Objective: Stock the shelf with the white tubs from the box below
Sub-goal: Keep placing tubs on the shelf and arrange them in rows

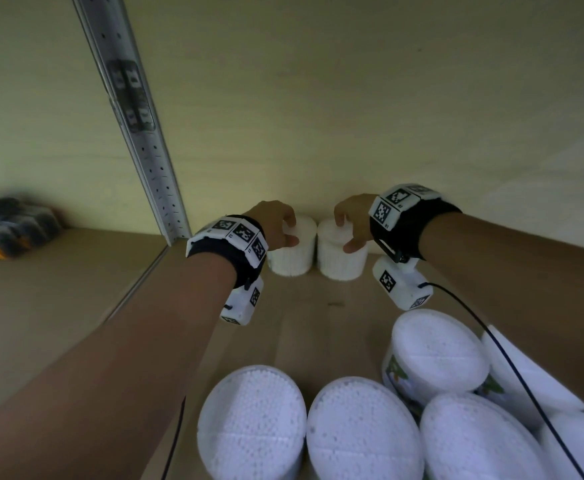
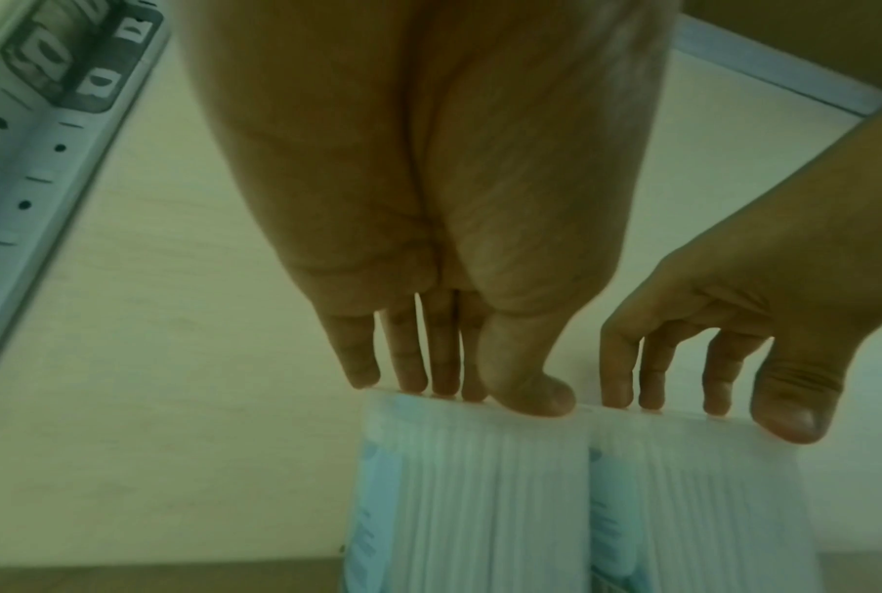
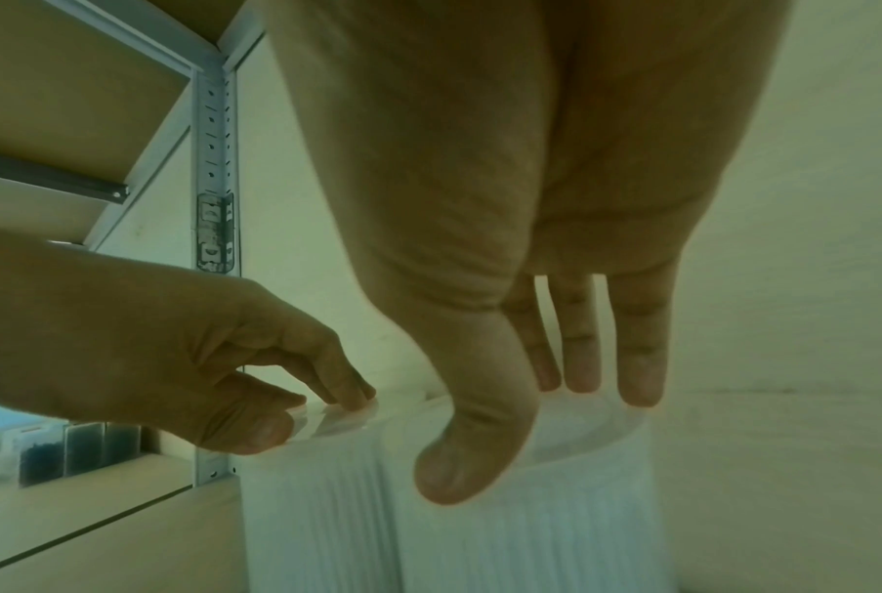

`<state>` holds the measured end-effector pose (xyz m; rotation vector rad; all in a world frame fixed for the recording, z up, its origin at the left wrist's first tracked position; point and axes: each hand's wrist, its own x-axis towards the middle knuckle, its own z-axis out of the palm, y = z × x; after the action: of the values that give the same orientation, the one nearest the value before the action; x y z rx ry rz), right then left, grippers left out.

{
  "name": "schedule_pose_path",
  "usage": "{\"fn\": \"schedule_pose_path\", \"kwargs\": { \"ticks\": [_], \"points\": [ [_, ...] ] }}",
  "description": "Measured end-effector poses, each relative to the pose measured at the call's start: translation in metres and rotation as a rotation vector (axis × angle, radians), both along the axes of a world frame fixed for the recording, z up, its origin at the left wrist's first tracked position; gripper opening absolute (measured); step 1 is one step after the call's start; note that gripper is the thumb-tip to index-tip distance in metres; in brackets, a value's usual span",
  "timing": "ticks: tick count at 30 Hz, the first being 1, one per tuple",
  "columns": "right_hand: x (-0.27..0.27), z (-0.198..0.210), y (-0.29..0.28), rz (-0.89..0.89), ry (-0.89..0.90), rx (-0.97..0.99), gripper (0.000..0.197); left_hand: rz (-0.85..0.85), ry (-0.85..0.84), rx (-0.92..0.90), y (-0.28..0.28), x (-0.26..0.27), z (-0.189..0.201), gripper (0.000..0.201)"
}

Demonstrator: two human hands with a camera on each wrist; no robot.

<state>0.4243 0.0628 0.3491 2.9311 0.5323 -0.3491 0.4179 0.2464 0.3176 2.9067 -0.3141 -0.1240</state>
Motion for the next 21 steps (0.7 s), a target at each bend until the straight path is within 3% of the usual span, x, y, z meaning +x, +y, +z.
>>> {"fn": "schedule_pose_path", "kwargs": {
  "ticks": [5,10,15,21],
  "points": [
    [0.001,0.001,-0.001,0.016,0.014,-0.042,0.061,-0.002,0.000,-0.023,0.000,-0.001,-0.001,0.045],
    [-0.002,0.005,-0.003,-0.001,0.098,0.036,0.058,-0.005,-0.002,-0.041,0.000,-0.001,-0.001,0.045],
    [-0.001,-0.003,0.003,-0.016,-0.035,0.139,0.045,-0.010,-0.005,-0.052,0.000,-0.002,-0.002,0.044],
    [0.001,-0.013,0.008,-0.092,-0.042,0.048,0.066,-0.005,-0.006,-0.075,0.000,-0.002,-0.003,0.043]
  ]
}}
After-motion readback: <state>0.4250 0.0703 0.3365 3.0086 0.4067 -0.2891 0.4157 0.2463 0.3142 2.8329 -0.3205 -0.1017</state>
